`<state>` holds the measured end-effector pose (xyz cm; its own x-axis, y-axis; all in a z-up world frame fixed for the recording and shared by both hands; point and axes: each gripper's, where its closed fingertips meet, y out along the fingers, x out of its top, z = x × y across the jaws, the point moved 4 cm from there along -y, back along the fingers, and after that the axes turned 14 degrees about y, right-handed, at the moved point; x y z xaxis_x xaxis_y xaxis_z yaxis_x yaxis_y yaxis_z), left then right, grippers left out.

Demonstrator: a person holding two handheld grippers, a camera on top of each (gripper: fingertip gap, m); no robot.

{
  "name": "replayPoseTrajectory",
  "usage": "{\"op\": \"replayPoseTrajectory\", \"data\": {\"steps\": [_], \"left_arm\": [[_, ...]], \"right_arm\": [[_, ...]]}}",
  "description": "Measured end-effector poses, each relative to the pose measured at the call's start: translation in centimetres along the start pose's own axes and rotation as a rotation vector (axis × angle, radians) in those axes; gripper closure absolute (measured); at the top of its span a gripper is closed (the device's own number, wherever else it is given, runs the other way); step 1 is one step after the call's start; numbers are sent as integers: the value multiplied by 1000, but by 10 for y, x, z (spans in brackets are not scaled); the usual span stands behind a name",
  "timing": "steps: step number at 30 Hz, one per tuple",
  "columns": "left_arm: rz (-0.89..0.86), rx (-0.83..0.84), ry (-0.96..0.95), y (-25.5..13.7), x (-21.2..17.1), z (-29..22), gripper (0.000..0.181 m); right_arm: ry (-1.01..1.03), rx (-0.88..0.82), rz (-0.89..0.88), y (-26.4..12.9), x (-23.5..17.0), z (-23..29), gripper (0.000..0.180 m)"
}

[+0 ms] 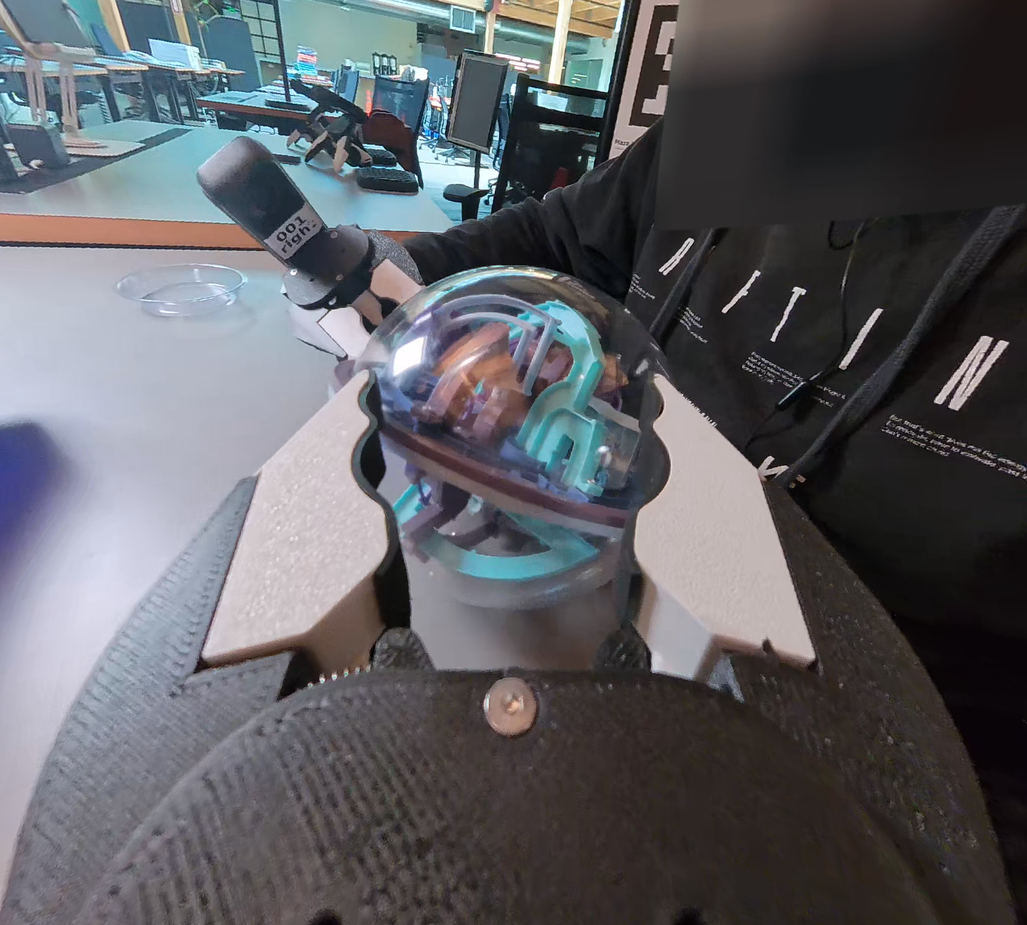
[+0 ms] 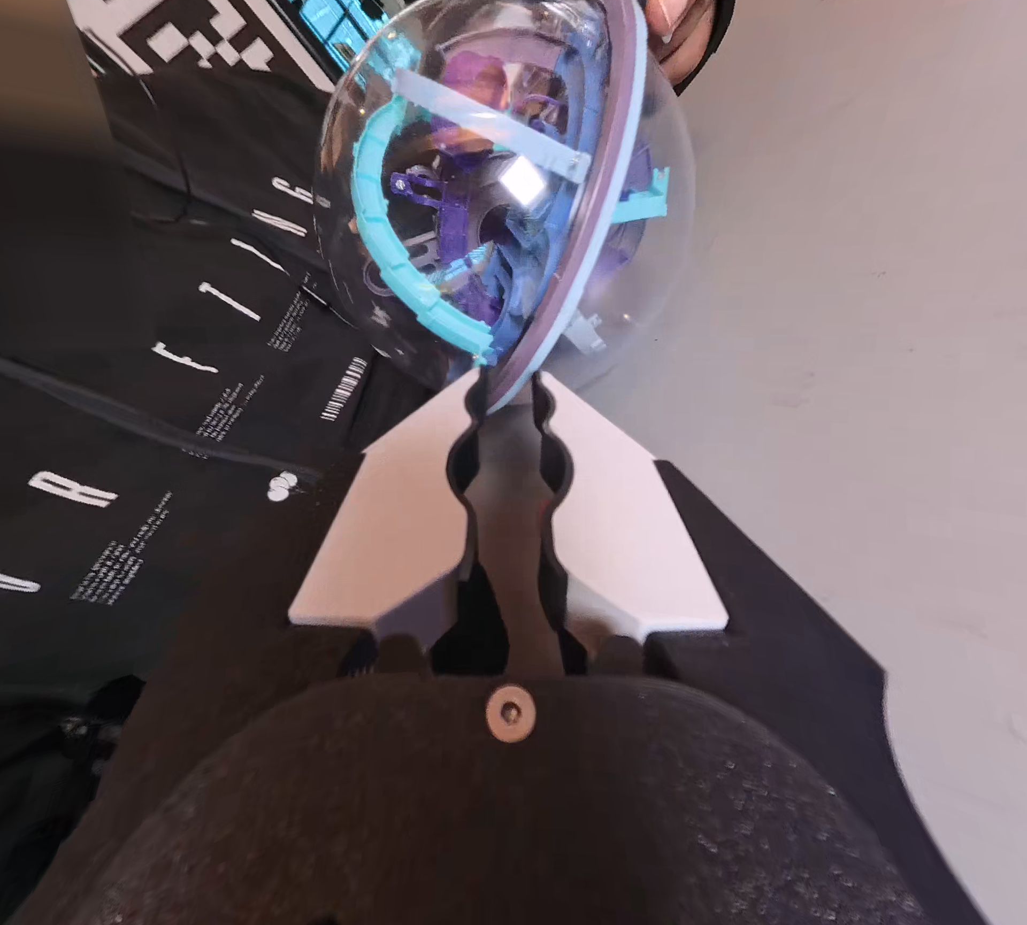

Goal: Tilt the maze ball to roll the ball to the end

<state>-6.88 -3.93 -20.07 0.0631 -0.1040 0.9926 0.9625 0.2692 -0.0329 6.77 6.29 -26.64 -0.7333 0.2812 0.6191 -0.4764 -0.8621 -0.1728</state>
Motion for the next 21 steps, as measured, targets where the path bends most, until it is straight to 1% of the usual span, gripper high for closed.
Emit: {"op": "replayPoseTrajectory", "data": {"steps": [1,3,5,7,10,12,13,14,16,18,21], "left_arm": [[-3,1,-4,0,0,-1,88],[-10,20,-6,-2,0,-4,89],[3,69,-14,-4,2,-5,91],[34,159,-37,-9,6,-4,98],[76,347,-84,-22,8,-3,117],[88,436,-146,-30,3,-7,121],[116,473,-182,-32,-4,-8,126],[125,496,-221,-33,-10,-9,123],[92,512,-297,-33,-15,-10,128],[65,513,-331,-35,-18,-6,127],[78,440,-297,-38,-25,-2,129]], "right_arm": [[-16,-9,2,1,-1,1,170],[-34,-12,0,2,-1,2,170],[-53,-43,-12,3,0,0,171],[-81,-76,-32,2,1,-1,171],[-124,-146,-82,-5,6,-4,171],[-165,-214,-94,-9,7,-8,172],[-185,-246,-100,-11,7,-11,173],[-197,-265,-110,-12,8,-12,174],[-216,-292,-127,-15,11,-13,173],[-216,-304,-140,-18,12,-14,173],[-220,-329,-154,-21,12,-16,173]]}}
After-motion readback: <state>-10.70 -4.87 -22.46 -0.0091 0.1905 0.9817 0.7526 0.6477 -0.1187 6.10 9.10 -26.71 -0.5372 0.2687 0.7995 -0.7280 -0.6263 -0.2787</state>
